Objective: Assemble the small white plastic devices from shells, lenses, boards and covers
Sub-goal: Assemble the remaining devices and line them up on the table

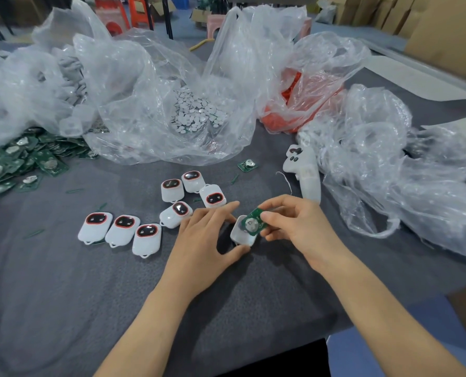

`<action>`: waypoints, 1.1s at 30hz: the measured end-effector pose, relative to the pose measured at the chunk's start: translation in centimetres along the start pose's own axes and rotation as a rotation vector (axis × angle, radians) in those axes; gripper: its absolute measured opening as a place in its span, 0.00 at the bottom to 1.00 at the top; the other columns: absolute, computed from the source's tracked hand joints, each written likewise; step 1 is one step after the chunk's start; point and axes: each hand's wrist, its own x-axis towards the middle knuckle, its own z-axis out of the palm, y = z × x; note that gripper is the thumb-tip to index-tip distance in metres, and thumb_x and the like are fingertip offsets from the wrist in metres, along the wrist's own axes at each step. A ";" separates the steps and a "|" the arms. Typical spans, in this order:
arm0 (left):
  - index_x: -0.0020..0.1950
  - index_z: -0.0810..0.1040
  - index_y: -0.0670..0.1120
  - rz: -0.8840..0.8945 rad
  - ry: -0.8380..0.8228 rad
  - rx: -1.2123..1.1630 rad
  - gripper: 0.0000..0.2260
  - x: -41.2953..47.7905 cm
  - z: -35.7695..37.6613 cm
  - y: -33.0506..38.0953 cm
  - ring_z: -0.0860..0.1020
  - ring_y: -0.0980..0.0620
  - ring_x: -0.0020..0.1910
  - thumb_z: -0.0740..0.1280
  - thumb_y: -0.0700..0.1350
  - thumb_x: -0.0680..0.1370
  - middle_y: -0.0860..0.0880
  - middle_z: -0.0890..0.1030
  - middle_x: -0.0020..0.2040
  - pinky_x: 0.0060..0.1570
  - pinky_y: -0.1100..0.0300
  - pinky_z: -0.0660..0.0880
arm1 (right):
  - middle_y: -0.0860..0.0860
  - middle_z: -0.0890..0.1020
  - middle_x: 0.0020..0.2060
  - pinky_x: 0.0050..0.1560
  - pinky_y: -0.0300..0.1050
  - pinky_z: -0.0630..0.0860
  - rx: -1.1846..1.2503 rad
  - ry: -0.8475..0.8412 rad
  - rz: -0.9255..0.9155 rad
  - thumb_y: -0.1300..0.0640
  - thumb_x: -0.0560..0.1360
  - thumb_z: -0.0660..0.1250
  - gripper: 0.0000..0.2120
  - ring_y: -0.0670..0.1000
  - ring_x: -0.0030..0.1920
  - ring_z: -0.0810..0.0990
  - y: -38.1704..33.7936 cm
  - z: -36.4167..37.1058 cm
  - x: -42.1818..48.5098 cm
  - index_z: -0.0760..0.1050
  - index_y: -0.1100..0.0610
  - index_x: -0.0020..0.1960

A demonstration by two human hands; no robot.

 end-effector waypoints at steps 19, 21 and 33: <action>0.68 0.72 0.54 -0.005 -0.010 -0.001 0.26 -0.1 -0.3 0.2 0.71 0.56 0.61 0.70 0.57 0.72 0.60 0.78 0.56 0.59 0.60 0.61 | 0.53 0.82 0.30 0.28 0.37 0.75 -0.462 -0.014 -0.113 0.67 0.74 0.68 0.05 0.44 0.26 0.77 0.1 1.3 1.1 0.81 0.59 0.43; 0.68 0.72 0.54 -0.002 -0.015 0.006 0.26 -0.1 -0.3 0.2 0.71 0.56 0.60 0.70 0.57 0.72 0.60 0.78 0.56 0.59 0.60 0.61 | 0.54 0.82 0.32 0.29 0.37 0.76 -0.478 -0.020 -0.121 0.67 0.74 0.68 0.05 0.45 0.27 0.78 0.0 1.2 1.1 0.81 0.58 0.43; 0.68 0.72 0.54 -0.006 -0.008 0.013 0.26 0.0 -0.1 0.1 0.71 0.55 0.61 0.72 0.56 0.71 0.60 0.78 0.57 0.59 0.60 0.61 | 0.53 0.83 0.35 0.26 0.34 0.72 -0.526 -0.008 -0.143 0.65 0.75 0.67 0.07 0.45 0.26 0.78 0.3 1.3 1.1 0.80 0.55 0.42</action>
